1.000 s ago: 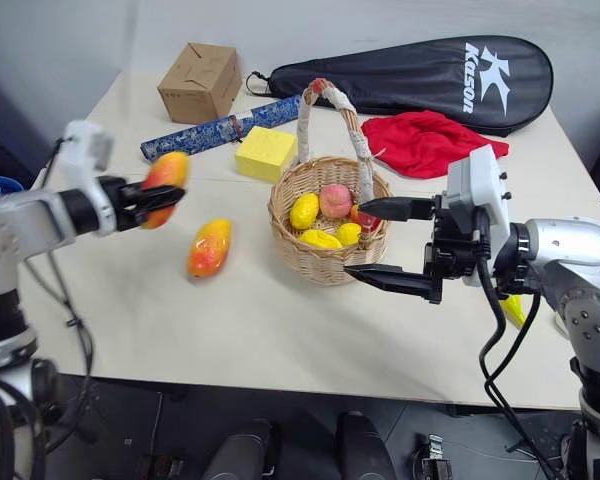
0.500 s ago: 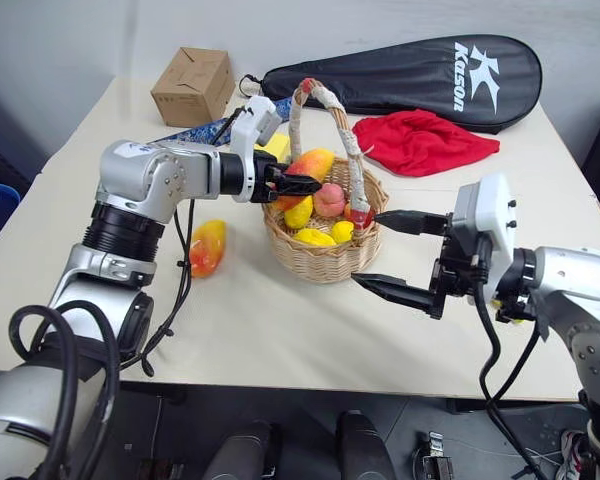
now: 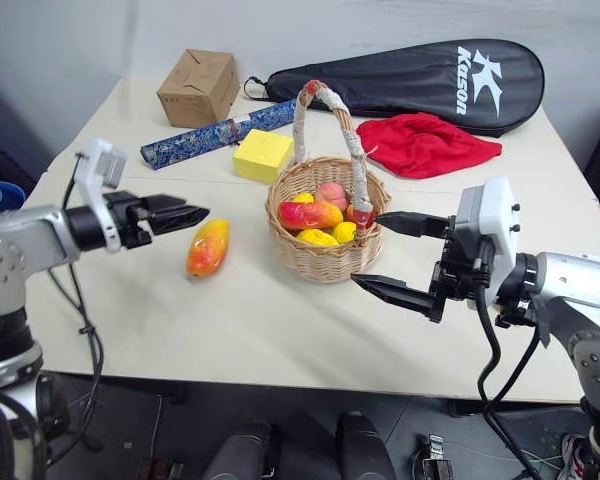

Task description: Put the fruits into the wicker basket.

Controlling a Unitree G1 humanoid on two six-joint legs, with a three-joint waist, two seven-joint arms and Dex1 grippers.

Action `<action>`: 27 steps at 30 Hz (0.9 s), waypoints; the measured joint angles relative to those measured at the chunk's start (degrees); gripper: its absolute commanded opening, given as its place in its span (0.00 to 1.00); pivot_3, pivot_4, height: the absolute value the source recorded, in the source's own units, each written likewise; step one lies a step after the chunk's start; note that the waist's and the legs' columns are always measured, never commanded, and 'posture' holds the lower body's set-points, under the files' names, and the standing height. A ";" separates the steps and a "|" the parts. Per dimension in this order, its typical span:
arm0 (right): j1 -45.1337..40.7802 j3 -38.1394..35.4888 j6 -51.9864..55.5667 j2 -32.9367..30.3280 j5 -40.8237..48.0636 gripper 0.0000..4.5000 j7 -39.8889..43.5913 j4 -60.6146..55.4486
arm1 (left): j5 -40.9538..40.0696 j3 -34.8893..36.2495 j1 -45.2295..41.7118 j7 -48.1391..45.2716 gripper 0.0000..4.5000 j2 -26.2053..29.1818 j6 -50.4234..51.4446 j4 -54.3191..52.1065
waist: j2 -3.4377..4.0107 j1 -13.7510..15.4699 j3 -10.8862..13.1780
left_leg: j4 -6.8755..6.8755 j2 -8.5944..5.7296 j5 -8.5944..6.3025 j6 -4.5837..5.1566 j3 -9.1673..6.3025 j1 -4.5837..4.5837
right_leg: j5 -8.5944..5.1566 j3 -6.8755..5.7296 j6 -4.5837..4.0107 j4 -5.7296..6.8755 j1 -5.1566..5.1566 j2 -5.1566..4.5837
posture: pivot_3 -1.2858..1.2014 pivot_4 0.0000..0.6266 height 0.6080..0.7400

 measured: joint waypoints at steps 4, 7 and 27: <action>-1.35 1.82 0.01 0.19 0.39 1.00 0.74 0.34 | 0.02 0.46 1.66 3.71 0.84 -5.63 0.15 2.03 | -0.06 0.82 -0.02 | 0.02 -0.06 0.00 0.01 -0.09 -0.05 | 0.00 -0.11 0.00 -0.09 0.04 -0.07 | 0.52 0.24 1.00; -2.70 2.41 0.01 0.39 0.43 1.00 0.97 1.13 | 1.52 -0.22 -1.17 7.51 0.84 -8.78 0.28 7.22 | -0.06 0.91 -0.02 | 0.01 -0.09 0.01 0.00 -0.08 -0.06 | 0.00 -0.14 0.00 -0.09 0.01 -0.08 | 0.52 0.24 1.00; -4.81 3.58 0.36 2.49 0.59 1.00 -2.42 2.14 | 8.75 -10.89 -14.17 9.55 0.58 -10.86 -2.95 22.47 | -0.09 0.33 -0.02 | -0.01 -0.11 0.12 -0.19 -0.07 -0.16 | 0.00 -0.15 0.00 -0.05 -0.08 -0.08 | 0.52 0.24 1.00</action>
